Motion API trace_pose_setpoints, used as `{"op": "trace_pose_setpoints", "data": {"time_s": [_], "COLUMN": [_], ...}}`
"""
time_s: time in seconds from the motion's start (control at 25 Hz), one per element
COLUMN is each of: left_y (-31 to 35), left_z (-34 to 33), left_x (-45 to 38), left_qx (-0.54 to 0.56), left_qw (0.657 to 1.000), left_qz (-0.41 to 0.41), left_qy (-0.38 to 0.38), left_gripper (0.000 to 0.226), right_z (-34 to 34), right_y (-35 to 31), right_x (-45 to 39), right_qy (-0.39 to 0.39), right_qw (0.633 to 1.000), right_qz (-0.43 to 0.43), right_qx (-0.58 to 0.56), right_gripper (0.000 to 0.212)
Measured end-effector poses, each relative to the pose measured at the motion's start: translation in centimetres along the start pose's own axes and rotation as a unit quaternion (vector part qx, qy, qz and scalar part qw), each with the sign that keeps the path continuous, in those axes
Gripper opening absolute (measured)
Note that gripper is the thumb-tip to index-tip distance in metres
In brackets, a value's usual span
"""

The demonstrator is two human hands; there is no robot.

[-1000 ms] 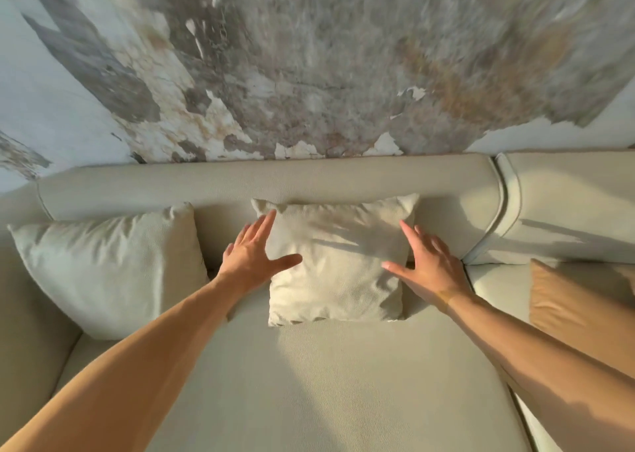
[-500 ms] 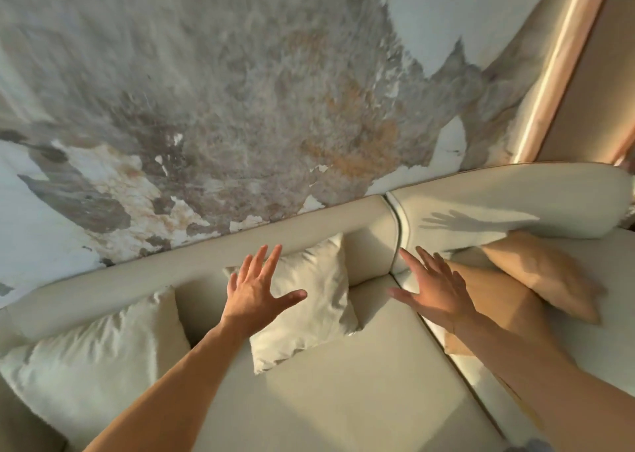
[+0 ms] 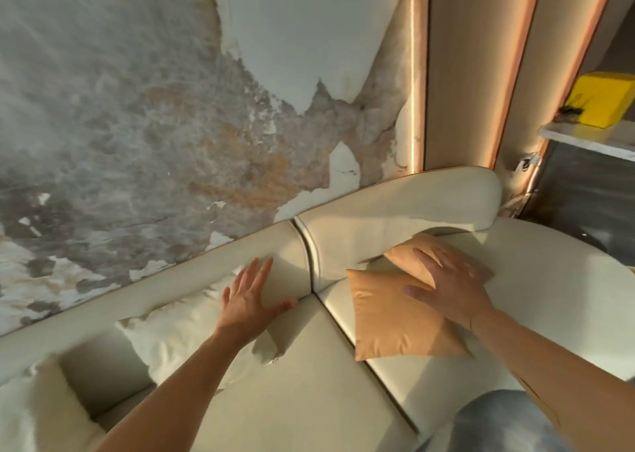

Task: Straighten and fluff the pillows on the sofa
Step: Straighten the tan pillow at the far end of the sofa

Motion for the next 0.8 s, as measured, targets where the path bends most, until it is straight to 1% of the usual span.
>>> {"op": "trace_pose_setpoints", "data": {"time_s": [0.2,0.4,0.56,0.68,0.8], "left_y": [11.0,16.4,18.4,18.8,18.5], "left_z": [-5.4,-9.6,-12.0,-14.0,-16.0], "left_x": [-4.2,-7.6,-10.6,-13.2,-16.1], "left_qx": [0.015,0.02,0.029,0.031,0.036], "left_qw": [1.0,0.999,0.999,0.998,0.997], "left_qz": [-0.011,0.01,0.009,0.014,0.026], "left_qy": [-0.005,-0.032,-0.042,-0.055,-0.063], "left_gripper": [0.097,0.099,0.105,0.11,0.11], "right_z": [3.4,4.9,3.4,2.4,2.0], "right_y": [12.7,21.5,25.7,27.0,27.5], "right_x": [-0.4,-0.9,-2.4,-4.5,-8.1], "right_qy": [-0.009,-0.017,-0.037,-0.052,-0.059], "right_qw": [0.999,0.997,0.995,0.993,0.994], "right_qz": [-0.041,-0.065,-0.097,-0.102,-0.095], "right_qx": [0.028,0.022,-0.004,-0.003,0.015], "right_gripper": [0.084,0.087,0.089,0.088,0.087]}}
Point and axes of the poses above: each hand's wrist, its own x-axis away from the middle knuckle, its own z-axis out of the back of the hand, y = z × x, the point moved 7 cm from there along -x, towards the middle knuckle, and after that the axes turned 10 degrees about -z, right-handed, at the moved point
